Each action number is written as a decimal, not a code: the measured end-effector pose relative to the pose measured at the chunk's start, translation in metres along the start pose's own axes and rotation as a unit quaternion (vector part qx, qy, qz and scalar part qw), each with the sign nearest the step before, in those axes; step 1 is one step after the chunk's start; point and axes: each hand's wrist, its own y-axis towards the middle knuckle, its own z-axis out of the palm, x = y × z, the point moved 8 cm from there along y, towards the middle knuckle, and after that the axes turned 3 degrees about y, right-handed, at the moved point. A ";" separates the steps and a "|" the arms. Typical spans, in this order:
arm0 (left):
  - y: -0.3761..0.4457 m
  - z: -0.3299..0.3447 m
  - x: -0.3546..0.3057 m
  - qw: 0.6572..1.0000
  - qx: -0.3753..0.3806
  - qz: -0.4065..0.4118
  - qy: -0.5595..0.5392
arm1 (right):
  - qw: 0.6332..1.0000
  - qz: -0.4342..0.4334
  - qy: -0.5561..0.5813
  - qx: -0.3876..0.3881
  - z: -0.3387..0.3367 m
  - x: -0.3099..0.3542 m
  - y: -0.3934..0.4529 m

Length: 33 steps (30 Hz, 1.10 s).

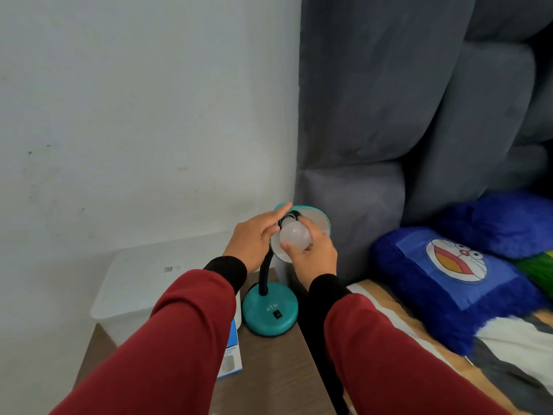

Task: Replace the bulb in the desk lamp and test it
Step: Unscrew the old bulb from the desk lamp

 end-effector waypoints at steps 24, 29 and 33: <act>-0.001 -0.001 0.002 0.999 -0.009 -0.020 -0.035 | 0.999 -0.020 -0.035 0.004 0.004 0.001 -0.001; 0.000 -0.001 0.003 0.999 -0.007 -0.027 -0.038 | 1.000 0.023 0.007 -0.002 0.005 -0.003 -0.003; 0.000 -0.002 0.002 0.999 -0.010 -0.029 -0.042 | 0.999 -0.019 -0.039 0.005 0.006 0.004 -0.003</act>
